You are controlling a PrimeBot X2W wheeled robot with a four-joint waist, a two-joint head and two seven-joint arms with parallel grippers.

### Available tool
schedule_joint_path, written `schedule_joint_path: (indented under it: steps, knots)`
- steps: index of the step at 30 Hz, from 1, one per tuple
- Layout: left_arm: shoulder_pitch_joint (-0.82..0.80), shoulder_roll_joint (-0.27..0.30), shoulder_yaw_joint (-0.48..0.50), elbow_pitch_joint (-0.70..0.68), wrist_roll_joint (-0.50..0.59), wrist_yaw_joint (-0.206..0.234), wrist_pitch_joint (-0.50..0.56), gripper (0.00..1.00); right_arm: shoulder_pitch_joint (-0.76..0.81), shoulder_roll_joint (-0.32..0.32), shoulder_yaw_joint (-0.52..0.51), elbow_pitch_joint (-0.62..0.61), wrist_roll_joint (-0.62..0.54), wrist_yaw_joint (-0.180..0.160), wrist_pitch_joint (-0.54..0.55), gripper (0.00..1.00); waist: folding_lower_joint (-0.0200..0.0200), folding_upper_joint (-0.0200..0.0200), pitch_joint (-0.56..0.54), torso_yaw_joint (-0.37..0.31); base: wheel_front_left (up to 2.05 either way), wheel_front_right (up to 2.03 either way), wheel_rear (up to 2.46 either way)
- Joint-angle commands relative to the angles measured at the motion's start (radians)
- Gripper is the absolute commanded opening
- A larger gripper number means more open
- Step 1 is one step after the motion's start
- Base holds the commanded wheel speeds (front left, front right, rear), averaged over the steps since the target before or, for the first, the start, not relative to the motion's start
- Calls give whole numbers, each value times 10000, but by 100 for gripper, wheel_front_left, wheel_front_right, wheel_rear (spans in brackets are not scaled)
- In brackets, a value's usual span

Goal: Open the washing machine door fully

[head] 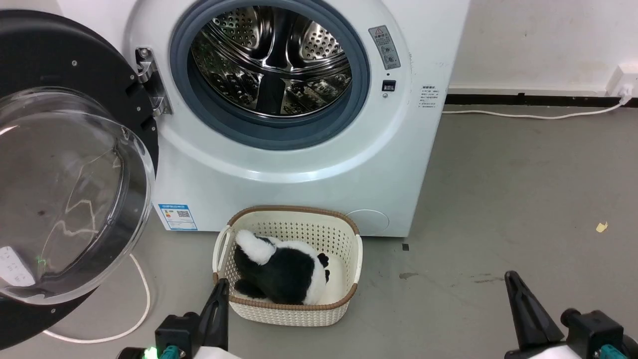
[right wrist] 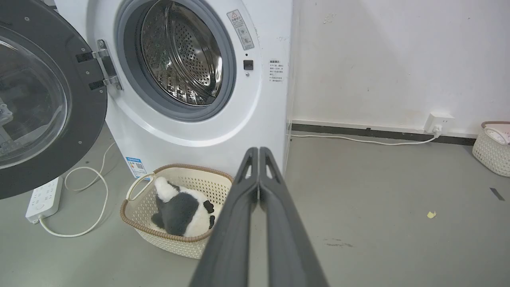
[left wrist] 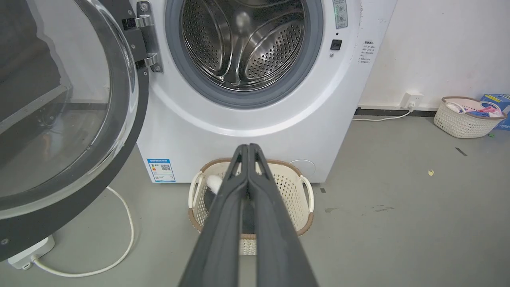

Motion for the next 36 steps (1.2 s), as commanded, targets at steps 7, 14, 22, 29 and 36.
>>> schedule_joint_path:
  steps: [7, 14, 22, 29, 36]
  knots:
    - [-122, -121, 256, -153, 282, -169, 169, 0, -270, 18, 28, 25, -139, 3, 161, 0, 0, 0, 22, -6, 0, 0, 0]
    - [-147, -187, 429, -241, 441, -257, 307, 0, -351, 21, 51, 30, -203, 3, 270, 0, 0, 0, 41, -12, 0, 0, 0]
    - [-176, -263, 628, -341, 623, -358, 465, 0, -445, 24, 78, 37, -276, 4, 395, 0, 0, 0, 63, -19, 0, 0, 0]
    - [-201, -329, 802, -429, 782, -447, 604, 0, -526, 27, 102, 42, -340, 4, 505, 0, 0, 0, 83, -25, 0, 0, 0]
    - [-226, -395, 977, -518, 941, -535, 742, 0, -608, 30, 126, 48, -404, 5, 614, 0, 0, 0, 102, -31, 0, 0, 0]
